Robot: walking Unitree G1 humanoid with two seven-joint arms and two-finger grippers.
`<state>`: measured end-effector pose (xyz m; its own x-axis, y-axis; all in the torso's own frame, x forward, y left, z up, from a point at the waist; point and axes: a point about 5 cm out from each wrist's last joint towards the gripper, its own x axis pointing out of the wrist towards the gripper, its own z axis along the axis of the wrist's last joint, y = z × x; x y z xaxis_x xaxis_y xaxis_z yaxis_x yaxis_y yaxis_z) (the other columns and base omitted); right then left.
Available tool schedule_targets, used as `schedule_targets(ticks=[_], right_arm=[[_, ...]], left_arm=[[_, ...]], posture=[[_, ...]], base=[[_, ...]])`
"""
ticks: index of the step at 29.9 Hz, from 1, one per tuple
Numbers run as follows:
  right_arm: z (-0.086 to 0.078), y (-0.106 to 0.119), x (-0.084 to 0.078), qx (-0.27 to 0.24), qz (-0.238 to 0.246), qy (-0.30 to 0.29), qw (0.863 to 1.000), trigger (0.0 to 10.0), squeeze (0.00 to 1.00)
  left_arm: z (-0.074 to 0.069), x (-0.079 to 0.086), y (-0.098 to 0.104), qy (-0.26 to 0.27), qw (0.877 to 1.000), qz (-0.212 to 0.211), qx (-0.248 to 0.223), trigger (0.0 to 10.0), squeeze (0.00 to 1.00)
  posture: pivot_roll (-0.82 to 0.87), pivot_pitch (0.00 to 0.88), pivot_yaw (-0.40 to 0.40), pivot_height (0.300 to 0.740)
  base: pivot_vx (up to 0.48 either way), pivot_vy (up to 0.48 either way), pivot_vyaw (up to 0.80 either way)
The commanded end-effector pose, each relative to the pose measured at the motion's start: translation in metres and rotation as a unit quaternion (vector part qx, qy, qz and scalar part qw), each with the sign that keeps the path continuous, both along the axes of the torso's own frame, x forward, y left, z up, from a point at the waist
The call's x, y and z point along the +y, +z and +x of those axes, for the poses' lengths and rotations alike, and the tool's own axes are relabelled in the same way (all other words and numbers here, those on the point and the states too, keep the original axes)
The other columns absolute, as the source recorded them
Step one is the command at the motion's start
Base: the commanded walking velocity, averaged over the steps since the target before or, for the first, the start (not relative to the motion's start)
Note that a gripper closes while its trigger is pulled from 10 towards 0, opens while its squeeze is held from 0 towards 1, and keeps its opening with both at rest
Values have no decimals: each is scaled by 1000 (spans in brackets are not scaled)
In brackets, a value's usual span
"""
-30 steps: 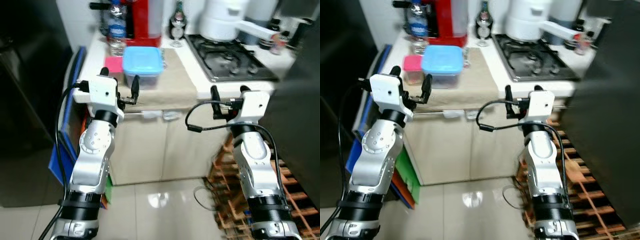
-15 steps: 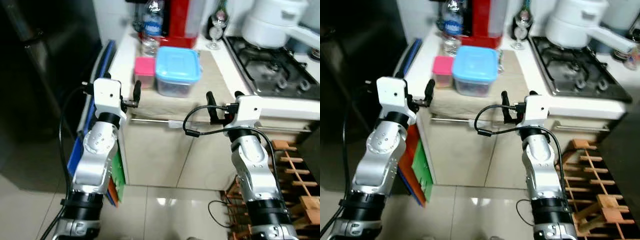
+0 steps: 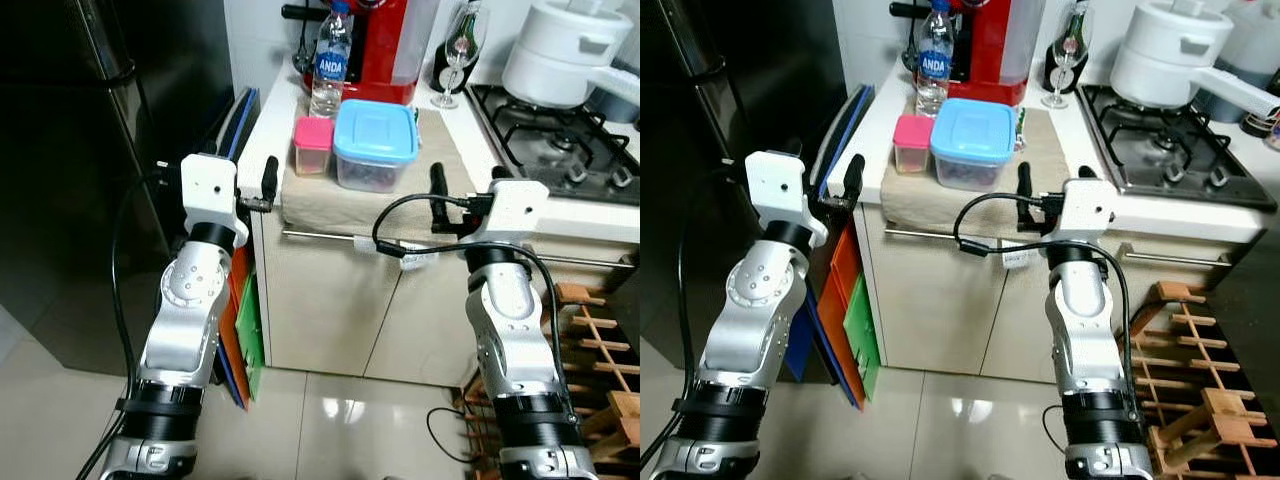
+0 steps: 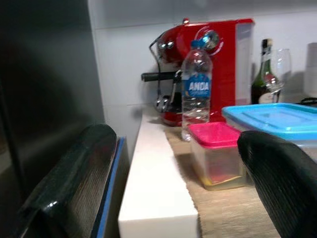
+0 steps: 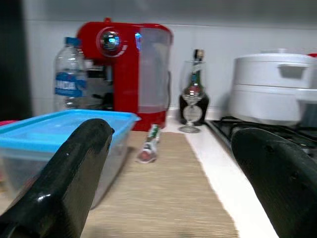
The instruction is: Restocking fridge
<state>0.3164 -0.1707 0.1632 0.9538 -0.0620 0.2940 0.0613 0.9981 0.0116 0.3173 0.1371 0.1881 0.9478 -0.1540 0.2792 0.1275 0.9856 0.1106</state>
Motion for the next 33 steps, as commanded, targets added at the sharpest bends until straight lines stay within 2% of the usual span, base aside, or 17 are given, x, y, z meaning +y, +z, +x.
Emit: schedule_targets(ticks=[1, 11, 20, 24, 25, 28, 29, 31, 33], right_arm=[[1, 11, -2, -23, -3, -6, 1000, 10000, 0], [-1, 15, -2, -39, -19, -20, 999, 10000, 0], [-1, 19, -5, -48, -21, -28, 998, 10000, 0], [-2, 27, -4, -63, -23, -30, 997, 10000, 0], [-3, 29, -5, -66, -23, -31, 997, 10000, 0], [-3, 30, -5, -68, -23, -32, 997, 10000, 0], [-4, 31, -5, -69, -22, -31, 997, 10000, 0], [-4, 32, -5, -70, -22, -30, 997, 10000, 0], [-7, 30, -5, -67, -20, -29, 997, 10000, 0]], left_arm=[[0, -6, 11, -19, 1000, -1, -23, 10000, 0], [0, -5, 18, -28, 999, -5, -44, 10000, 0], [-4, -16, 33, -63, 995, 2, -78, 10000, 0], [-3, -20, 61, -77, 990, -15, -113, 10000, 0], [0, -19, 74, -78, 990, -26, -116, 10000, 0], [4, -17, 85, -78, 990, -32, -114, 10000, 0], [10, -11, 99, -69, 990, -30, -116, 10000, 0], [13, -9, 104, -65, 991, -26, -115, 10000, 0], [23, 1, 117, -50, 993, -42, -101, 10000, 0]], posture=[[-33, 0, -13, 740], [-33, 0, -13, 740], [-41, 0, -11, 740], [-41, 0, -11, 740], [-41, 0, -11, 740], [-42, 0, -13, 740], [-42, 0, -13, 740], [-42, 0, -13, 740], [-45, 0, -6, 740]], base=[[480, 0, 0], [480, 0, 0], [480, 0, 0], [480, 0, 0], [0, 0, 0], [0, 0, 0], [0, 0, 0], [0, 0, 0], [0, 0, 0]])
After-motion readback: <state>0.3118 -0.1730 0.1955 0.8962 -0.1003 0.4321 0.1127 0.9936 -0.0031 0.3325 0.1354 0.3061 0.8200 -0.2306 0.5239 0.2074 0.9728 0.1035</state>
